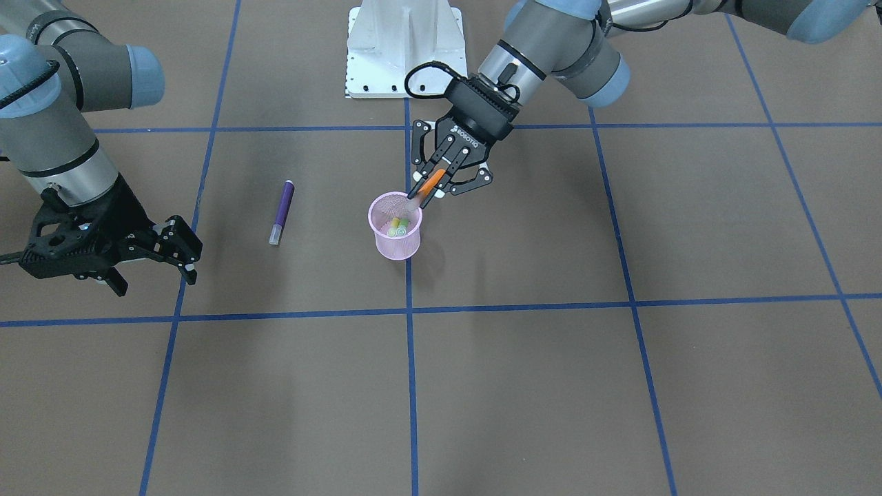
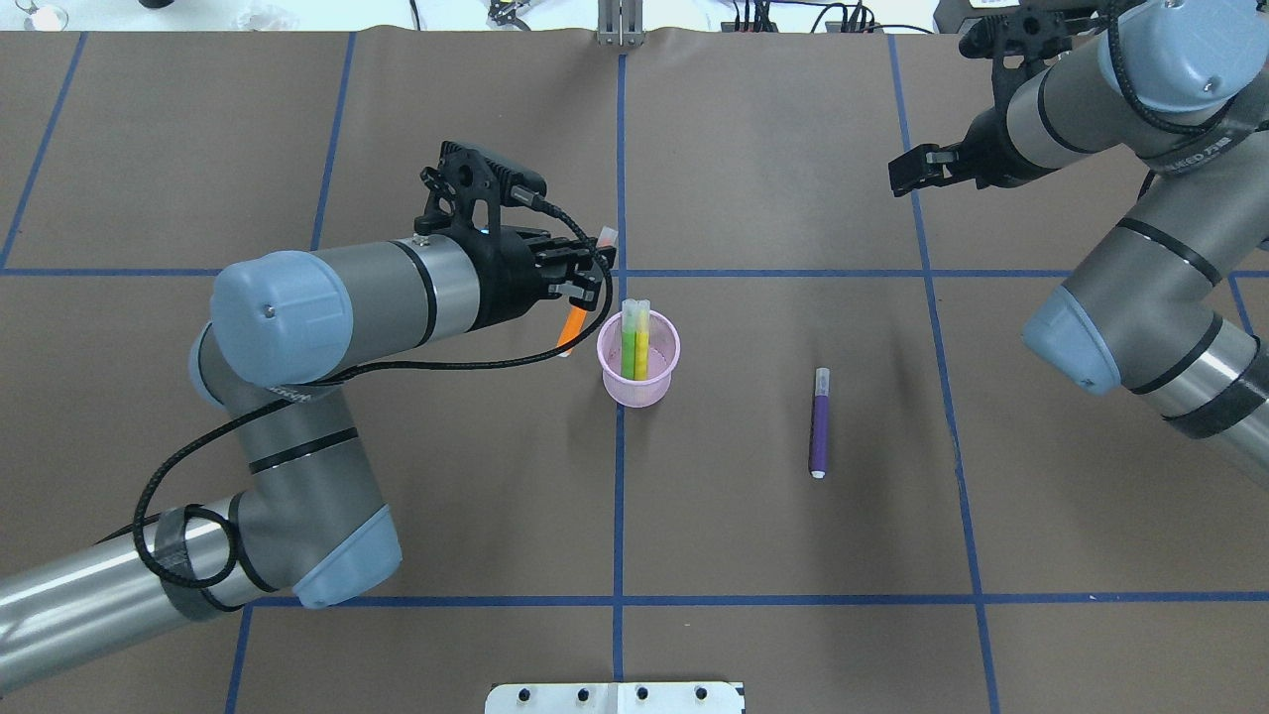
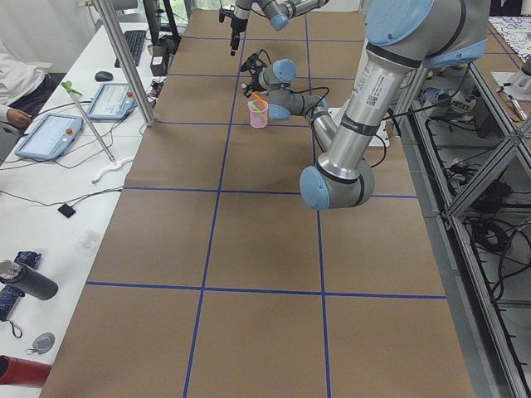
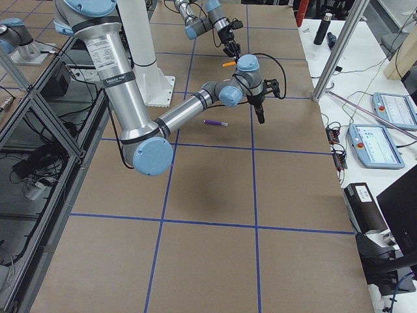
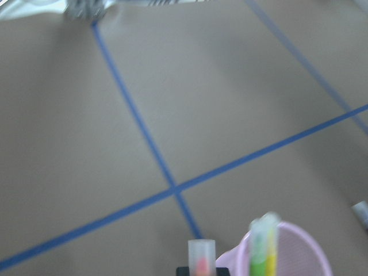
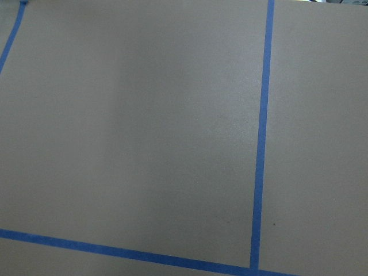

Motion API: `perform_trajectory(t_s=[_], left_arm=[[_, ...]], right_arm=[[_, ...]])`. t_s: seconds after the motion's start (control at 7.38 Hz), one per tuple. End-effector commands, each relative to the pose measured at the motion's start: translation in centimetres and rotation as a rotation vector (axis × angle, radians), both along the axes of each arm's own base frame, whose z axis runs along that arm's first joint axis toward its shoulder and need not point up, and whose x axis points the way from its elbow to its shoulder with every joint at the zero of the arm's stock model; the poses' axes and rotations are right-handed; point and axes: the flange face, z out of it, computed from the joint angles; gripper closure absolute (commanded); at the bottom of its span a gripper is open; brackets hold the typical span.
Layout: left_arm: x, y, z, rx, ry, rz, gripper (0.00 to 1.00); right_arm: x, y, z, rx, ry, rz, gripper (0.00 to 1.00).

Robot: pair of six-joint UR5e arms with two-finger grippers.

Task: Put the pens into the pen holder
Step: 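Lift the orange marker with the left gripper over the pink cup, then open the left gripper to drop the orange marker into the cup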

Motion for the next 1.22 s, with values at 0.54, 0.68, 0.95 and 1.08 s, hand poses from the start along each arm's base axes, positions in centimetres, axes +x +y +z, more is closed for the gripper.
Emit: perform_trajectory(t_s=[0.54,0.68,0.95,1.08], left_arm=[[6.6,0.5,1.6,0.063,0.137,-0.041,1.0],[6.9,0.8,1.7,0.06,0.137,-0.05,1.0],[7.1,0.7,1.8,0.059,0.132,-0.05,1.0],[7.1,0.7,1.7,0.06,0.135,-0.05,1.0]], right_arm=[[0.0,-0.1,-0.1,0.0,-0.001,0.002,0.0],[0.0,-0.1,-0.1,-0.002,-0.001,0.003,0.0],[0.0,-0.1,-0.1,-0.004,-0.002,0.005,0.0],[-0.1,0.0,-0.2,-0.003,-0.003,0.006,0.0]])
